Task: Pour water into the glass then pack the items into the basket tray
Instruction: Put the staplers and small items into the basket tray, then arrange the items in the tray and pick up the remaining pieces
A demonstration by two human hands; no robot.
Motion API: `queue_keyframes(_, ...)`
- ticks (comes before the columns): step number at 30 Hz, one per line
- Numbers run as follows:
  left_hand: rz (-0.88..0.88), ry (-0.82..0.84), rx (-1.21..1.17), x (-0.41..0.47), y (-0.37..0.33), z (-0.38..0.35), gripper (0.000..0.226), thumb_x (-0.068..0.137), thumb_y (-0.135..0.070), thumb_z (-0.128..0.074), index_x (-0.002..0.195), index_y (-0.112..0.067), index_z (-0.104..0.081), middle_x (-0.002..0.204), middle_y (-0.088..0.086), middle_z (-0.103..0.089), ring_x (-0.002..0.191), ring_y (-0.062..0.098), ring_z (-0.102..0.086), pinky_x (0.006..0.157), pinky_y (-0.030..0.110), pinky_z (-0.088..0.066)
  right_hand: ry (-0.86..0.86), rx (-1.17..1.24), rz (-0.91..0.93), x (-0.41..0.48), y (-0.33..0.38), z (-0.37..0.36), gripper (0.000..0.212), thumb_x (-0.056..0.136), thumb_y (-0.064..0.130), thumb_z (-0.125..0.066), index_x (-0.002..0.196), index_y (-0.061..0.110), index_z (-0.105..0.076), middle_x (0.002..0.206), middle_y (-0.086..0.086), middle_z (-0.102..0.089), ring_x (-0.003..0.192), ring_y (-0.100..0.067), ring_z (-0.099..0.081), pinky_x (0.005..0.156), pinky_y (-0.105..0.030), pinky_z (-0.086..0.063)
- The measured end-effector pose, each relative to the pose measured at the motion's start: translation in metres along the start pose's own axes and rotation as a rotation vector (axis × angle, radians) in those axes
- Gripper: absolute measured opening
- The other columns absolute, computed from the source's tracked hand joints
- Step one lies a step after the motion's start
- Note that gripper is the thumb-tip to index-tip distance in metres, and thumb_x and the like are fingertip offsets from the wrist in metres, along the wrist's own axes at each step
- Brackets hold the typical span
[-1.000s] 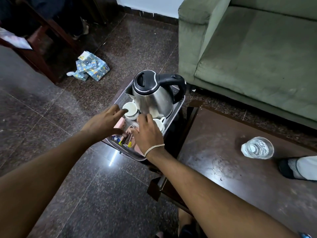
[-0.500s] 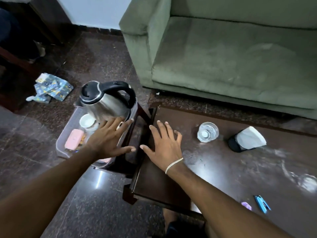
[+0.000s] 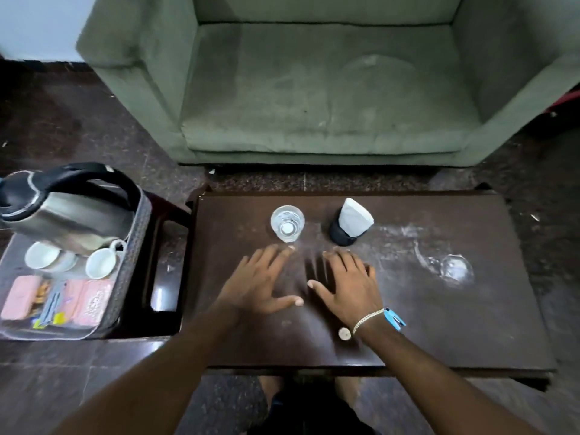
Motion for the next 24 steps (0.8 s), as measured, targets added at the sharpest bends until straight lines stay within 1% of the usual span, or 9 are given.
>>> queue_keyframes(2, -0.017, 0.07, -0.03, 0.008, -0.031, -0.024, 0.113, 0.078, -0.094, -0.04, 0.162, -0.022, -0.019, 0.155, 0.009, -0.039, 0.129, 0.031, -0.048, 0.1, 0.05, -0.048, 0.005, 0.005, -0.029, -0.013, -0.033, -0.001, 0.062, 0.085, 0.067, -0.052, 0.13, 0.024, -0.057, 0.135, -0.002, -0.057, 0.123, -0.026, -0.053, 0.092, -0.045, -0.044)
queue_keyframes(4, -0.032, 0.137, -0.061, 0.014, -0.065, -0.048, 0.114, 0.077, -0.094, -0.041, 0.162, -0.023, -0.016, 0.155, 0.007, -0.036, 0.128, 0.03, -0.046, 0.101, 0.049, -0.046, 0.047, 0.022, -0.07, -0.028, -0.07, -0.005, 0.058, 0.086, 0.061, -0.058, 0.127, 0.02, -0.059, 0.131, -0.005, -0.06, 0.118, -0.03, -0.056, 0.091, -0.045, -0.047)
queue_keyframes(6, -0.038, 0.189, -0.095, 0.014, -0.093, -0.068, 0.109, 0.077, -0.091, -0.044, 0.159, -0.023, -0.021, 0.147, 0.004, -0.038, 0.122, 0.03, -0.049, 0.098, 0.047, -0.047, 0.12, 0.046, -0.103, -0.043, -0.099, -0.012, 0.054, 0.088, 0.054, -0.063, 0.127, 0.017, -0.059, 0.126, -0.006, -0.06, 0.114, -0.031, -0.057, 0.091, -0.044, -0.05)
queue_keyframes(9, -0.015, 0.306, -0.164, 0.012, -0.126, -0.096, 0.086, 0.08, -0.074, -0.057, 0.146, -0.025, -0.031, 0.137, 0.002, -0.038, 0.118, 0.033, -0.056, 0.09, 0.046, -0.053, 0.213, 0.082, -0.188, -0.063, -0.134, -0.021, 0.045, 0.086, 0.042, -0.071, 0.122, 0.016, -0.061, 0.117, -0.005, -0.059, 0.107, -0.031, -0.058, 0.088, -0.04, -0.051)
queue_keyframes(11, 0.016, 0.377, -0.188, 0.01, -0.137, -0.111, 0.074, 0.082, -0.062, -0.064, 0.139, -0.025, -0.036, 0.136, 0.003, -0.04, 0.113, 0.036, -0.06, 0.087, 0.048, -0.055, 0.273, 0.075, -0.237, -0.073, -0.147, -0.027, 0.048, 0.085, 0.039, -0.073, 0.125, 0.017, -0.059, 0.117, -0.005, -0.058, 0.108, -0.031, -0.059, 0.088, -0.038, -0.048)
queue_keyframes(13, 0.041, 0.42, -0.199, 0.009, -0.146, -0.123, 0.064, 0.085, -0.052, -0.067, 0.136, -0.023, -0.042, 0.136, 0.003, -0.042, 0.109, 0.039, -0.063, 0.088, 0.049, -0.056, 0.331, 0.077, -0.281, -0.08, -0.157, -0.034, 0.052, 0.084, 0.038, -0.074, 0.129, 0.019, -0.056, 0.119, -0.004, -0.057, 0.109, -0.031, -0.059, 0.087, -0.035, -0.048)
queue_keyframes(15, 0.067, 0.434, -0.219, 0.009, -0.153, -0.133, 0.055, 0.089, -0.046, -0.066, 0.133, -0.021, -0.046, 0.135, 0.004, -0.044, 0.107, 0.04, -0.064, 0.089, 0.049, -0.056, 0.361, 0.1, -0.317, -0.086, -0.164, -0.041, 0.053, 0.082, 0.036, -0.075, 0.129, 0.02, -0.057, 0.12, -0.004, -0.057, 0.11, -0.031, -0.058, 0.087, -0.034, -0.048)
queue_keyframes(18, 0.09, 0.403, -0.249, 0.009, -0.155, -0.142, 0.041, 0.095, -0.039, -0.059, 0.129, -0.019, -0.05, 0.135, 0.004, -0.047, 0.108, 0.039, -0.063, 0.088, 0.049, -0.055, 0.365, 0.126, -0.338, -0.09, -0.166, -0.049, 0.051, 0.081, 0.033, -0.075, 0.127, 0.018, -0.06, 0.12, -0.005, -0.06, 0.109, -0.032, -0.06, 0.09, -0.034, -0.047)
queue_keyframes(24, 0.076, 0.363, -0.271, 0.012, -0.147, -0.145, 0.025, 0.098, -0.029, -0.053, 0.119, -0.016, -0.056, 0.127, 0.005, -0.052, 0.106, 0.039, -0.063, 0.088, 0.05, -0.052, 0.33, 0.138, -0.395, -0.086, -0.164, -0.054, 0.042, 0.084, 0.028, -0.07, 0.121, 0.01, -0.062, 0.119, -0.009, -0.062, 0.109, -0.032, -0.061, 0.09, -0.033, -0.047)
Point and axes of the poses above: each hand's wrist, its own x-axis towards the middle knuckle, its own z-axis out of the back of the hand, y = z × x, the point moved 3 cm from there along x, towards the middle knuckle
